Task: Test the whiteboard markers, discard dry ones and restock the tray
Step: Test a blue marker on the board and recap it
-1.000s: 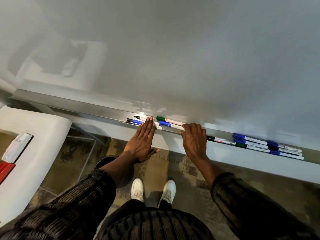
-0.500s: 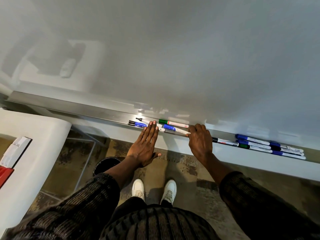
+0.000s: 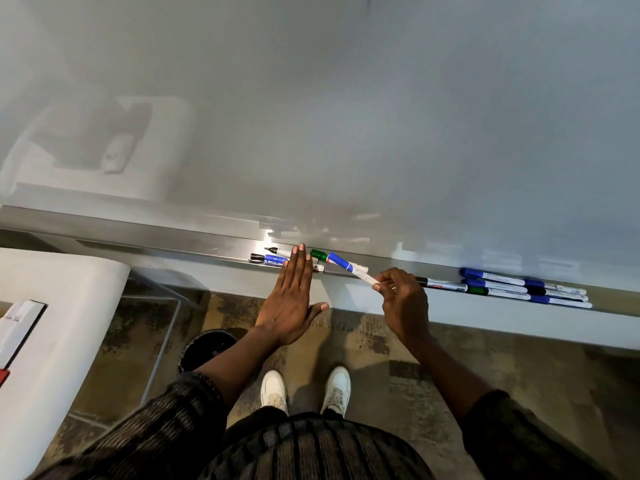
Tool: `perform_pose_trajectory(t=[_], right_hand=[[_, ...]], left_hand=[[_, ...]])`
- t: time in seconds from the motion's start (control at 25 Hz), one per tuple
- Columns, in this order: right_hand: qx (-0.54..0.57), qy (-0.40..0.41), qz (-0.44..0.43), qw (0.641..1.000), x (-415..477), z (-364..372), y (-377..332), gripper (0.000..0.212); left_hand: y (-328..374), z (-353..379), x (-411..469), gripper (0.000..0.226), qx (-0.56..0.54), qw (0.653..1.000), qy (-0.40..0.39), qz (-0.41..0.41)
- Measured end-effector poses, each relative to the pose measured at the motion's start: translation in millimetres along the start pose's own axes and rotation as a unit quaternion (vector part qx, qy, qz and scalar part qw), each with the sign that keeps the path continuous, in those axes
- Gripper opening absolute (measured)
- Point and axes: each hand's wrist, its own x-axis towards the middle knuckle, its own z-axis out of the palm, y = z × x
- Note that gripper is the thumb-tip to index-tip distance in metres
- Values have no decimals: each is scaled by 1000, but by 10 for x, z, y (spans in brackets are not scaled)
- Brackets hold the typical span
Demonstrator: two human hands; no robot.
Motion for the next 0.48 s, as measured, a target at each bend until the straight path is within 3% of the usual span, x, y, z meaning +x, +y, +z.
perform_pose_trajectory(t=[0.08,0.2,0.28,0.48], right_hand=[[22,-3,26,999,-71,21,-83,8],[38,-2,37,999,-148,56,-195,6],[52,-2,52,997,-173,58,-279,6],[60,3,27,998,-243,23,-446,11]], left_hand=[[205,-80,39,91,-158,984,66,-54],[521,-289,148,59,-408,879,132,-207],[638,-455,238,40,-491,819,169,-242],[612,-581,294,27,-594,730,169,-294]])
